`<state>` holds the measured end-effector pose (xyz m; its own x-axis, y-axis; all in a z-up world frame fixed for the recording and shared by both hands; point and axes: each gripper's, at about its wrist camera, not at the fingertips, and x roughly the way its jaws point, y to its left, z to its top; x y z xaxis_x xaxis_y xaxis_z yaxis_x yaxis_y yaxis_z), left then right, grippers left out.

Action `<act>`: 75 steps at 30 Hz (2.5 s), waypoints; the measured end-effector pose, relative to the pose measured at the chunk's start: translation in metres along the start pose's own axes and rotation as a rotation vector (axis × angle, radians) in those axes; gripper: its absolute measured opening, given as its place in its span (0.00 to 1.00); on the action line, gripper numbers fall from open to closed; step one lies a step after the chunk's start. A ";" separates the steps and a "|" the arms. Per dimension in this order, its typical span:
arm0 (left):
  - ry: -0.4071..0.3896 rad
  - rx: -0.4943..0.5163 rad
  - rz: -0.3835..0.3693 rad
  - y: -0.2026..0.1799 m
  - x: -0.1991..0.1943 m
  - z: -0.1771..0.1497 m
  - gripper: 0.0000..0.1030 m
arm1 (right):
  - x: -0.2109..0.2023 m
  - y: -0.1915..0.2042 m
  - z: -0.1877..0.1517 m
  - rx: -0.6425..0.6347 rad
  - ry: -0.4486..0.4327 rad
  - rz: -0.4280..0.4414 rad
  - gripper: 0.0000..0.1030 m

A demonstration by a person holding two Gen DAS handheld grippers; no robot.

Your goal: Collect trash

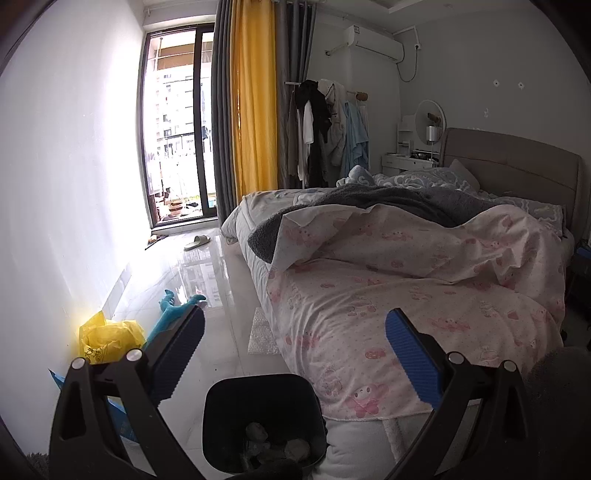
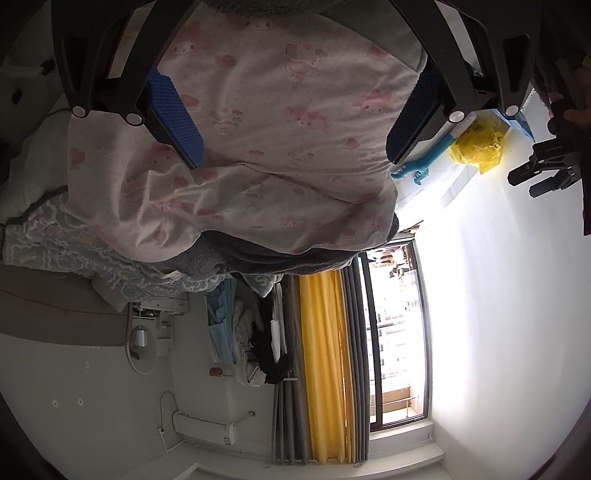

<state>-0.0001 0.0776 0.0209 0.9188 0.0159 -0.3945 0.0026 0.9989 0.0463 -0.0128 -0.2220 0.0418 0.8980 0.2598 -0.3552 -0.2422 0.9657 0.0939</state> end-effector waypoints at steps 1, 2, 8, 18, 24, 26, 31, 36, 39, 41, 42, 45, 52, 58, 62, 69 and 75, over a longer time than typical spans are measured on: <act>-0.006 0.010 0.009 -0.001 0.000 -0.001 0.97 | 0.000 0.002 0.000 -0.008 0.001 0.011 0.97; -0.009 0.014 0.015 -0.002 0.000 -0.001 0.97 | 0.000 0.004 -0.001 -0.018 0.000 0.020 0.97; -0.014 0.006 0.016 -0.002 0.004 -0.004 0.97 | -0.003 0.011 0.000 -0.036 -0.013 0.039 0.97; -0.038 0.022 0.004 -0.009 0.004 -0.005 0.97 | -0.006 0.007 -0.001 -0.008 -0.019 0.047 0.97; -0.050 0.016 0.010 -0.010 0.002 -0.005 0.97 | -0.007 0.007 -0.001 -0.007 -0.019 0.047 0.97; -0.051 0.017 0.009 -0.010 0.002 -0.005 0.97 | -0.006 0.007 -0.001 -0.008 -0.019 0.047 0.97; -0.049 0.009 0.006 -0.009 0.002 -0.003 0.97 | -0.007 0.007 -0.001 -0.010 -0.017 0.046 0.97; -0.046 0.007 0.003 -0.009 0.002 -0.003 0.97 | -0.007 0.008 -0.001 -0.008 -0.018 0.046 0.97; -0.047 0.009 0.003 -0.009 0.002 -0.002 0.97 | -0.007 0.008 -0.001 -0.008 -0.018 0.046 0.97; -0.047 0.011 0.003 -0.009 0.002 -0.002 0.97 | -0.007 0.008 -0.001 -0.008 -0.017 0.046 0.97; -0.048 0.010 0.004 -0.009 0.002 -0.002 0.97 | -0.007 0.008 -0.001 -0.010 -0.015 0.047 0.97; -0.048 0.009 0.003 -0.009 0.002 -0.002 0.97 | -0.007 0.008 -0.002 -0.019 -0.014 0.048 0.97; -0.047 0.008 0.000 -0.010 0.003 -0.002 0.97 | -0.004 0.007 -0.003 -0.021 -0.012 0.050 0.97; -0.047 0.011 -0.005 -0.012 0.002 -0.003 0.97 | -0.004 0.006 -0.003 -0.023 -0.011 0.049 0.97; -0.048 0.009 -0.005 -0.012 0.002 -0.003 0.97 | -0.004 0.006 -0.003 -0.022 -0.010 0.049 0.97; -0.048 0.008 -0.005 -0.013 0.002 -0.003 0.97 | -0.004 0.006 -0.003 -0.023 -0.009 0.048 0.97; -0.048 0.008 -0.004 -0.013 0.002 -0.003 0.97 | -0.004 0.006 -0.003 -0.023 -0.010 0.049 0.97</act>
<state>0.0005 0.0653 0.0164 0.9367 0.0091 -0.3501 0.0097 0.9986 0.0520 -0.0188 -0.2173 0.0414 0.8882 0.3070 -0.3418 -0.2943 0.9515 0.0897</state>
